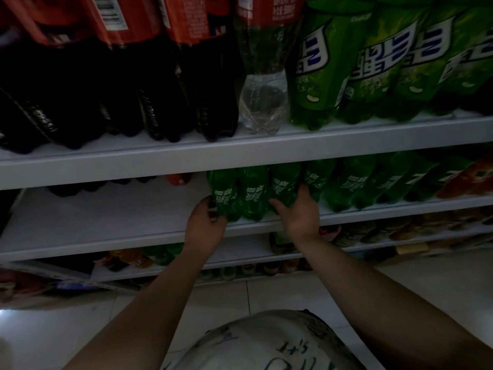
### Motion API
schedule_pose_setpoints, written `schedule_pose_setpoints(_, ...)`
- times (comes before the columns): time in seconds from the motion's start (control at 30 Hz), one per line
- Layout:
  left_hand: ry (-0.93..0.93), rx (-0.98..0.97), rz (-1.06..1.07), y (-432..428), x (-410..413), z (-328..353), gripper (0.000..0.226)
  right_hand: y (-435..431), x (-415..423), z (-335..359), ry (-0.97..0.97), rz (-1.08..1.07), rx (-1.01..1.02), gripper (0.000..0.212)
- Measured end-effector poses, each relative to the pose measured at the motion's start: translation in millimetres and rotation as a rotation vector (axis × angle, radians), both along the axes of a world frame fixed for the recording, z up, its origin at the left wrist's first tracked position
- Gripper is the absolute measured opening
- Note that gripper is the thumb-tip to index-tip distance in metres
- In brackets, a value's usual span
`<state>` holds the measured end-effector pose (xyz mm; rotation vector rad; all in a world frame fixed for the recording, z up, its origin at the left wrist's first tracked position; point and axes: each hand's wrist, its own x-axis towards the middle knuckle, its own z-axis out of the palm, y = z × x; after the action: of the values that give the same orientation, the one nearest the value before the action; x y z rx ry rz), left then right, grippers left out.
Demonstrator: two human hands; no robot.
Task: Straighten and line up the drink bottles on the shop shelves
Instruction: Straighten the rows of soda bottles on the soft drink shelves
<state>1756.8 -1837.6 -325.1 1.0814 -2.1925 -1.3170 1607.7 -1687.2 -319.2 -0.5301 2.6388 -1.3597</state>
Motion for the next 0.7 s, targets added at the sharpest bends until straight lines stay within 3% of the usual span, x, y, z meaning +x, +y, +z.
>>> schedule_pose_setpoints(0.1,-0.002,-0.018,0.003,-1,0,1,0.047,5,-7,0,-0.001,0.114,-0.006,0.062)
schedule_pose_setpoints(0.27,0.012,-0.042,-0.021,2,-2,1,0.054,13,-23,2,-0.211,0.346,-0.025,0.063)
schedule_pose_setpoints(0.47,0.013,-0.046,0.004,8,-11,1,0.060,6,-9,-3,-0.033,0.146,-0.058,0.071)
schedule_pose_setpoints(0.7,-0.051,-0.110,0.011,9,-12,2,0.063,12,-2,-2,0.062,0.121,-0.067,0.064)
